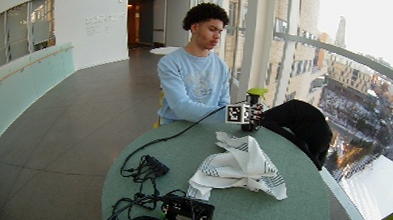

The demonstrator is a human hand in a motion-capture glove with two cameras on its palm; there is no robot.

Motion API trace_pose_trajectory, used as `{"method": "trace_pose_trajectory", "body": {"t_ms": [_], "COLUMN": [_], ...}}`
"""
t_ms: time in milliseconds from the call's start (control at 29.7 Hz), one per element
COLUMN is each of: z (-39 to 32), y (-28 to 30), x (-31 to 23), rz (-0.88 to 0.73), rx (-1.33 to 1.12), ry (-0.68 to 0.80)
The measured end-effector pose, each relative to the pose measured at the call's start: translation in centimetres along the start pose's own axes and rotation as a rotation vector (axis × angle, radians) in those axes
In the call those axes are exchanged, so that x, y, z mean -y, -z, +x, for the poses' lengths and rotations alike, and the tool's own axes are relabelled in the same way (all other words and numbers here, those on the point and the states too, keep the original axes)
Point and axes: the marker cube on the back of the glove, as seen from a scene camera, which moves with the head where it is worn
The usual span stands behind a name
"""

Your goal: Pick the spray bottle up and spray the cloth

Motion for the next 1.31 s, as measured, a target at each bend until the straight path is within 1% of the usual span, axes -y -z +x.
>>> {"method": "trace_pose_trajectory", "body": {"t_ms": [370, 538, 639, 807, 975, 1177, 1311], "z": [0.4, -0.3, -1.0, -1.5, -1.1, -1.0, -0.3], "y": [-0.2, 1.5, 3.9, 9.2, 14.3, 21.0, 24.1], "x": [-0.4, -1.4, -2.4, -5.1, -9.1, -16.1, -20.1], "rz": [-0.043, -0.033, 0.0, 0.045, 0.06, 0.126, 0.157], "rx": [-0.013, -0.001, -0.037, -0.179, -0.349, -0.629, -0.709], "ry": [-0.024, -0.016, 0.005, 0.008, -0.053, -0.16, -0.218]}}
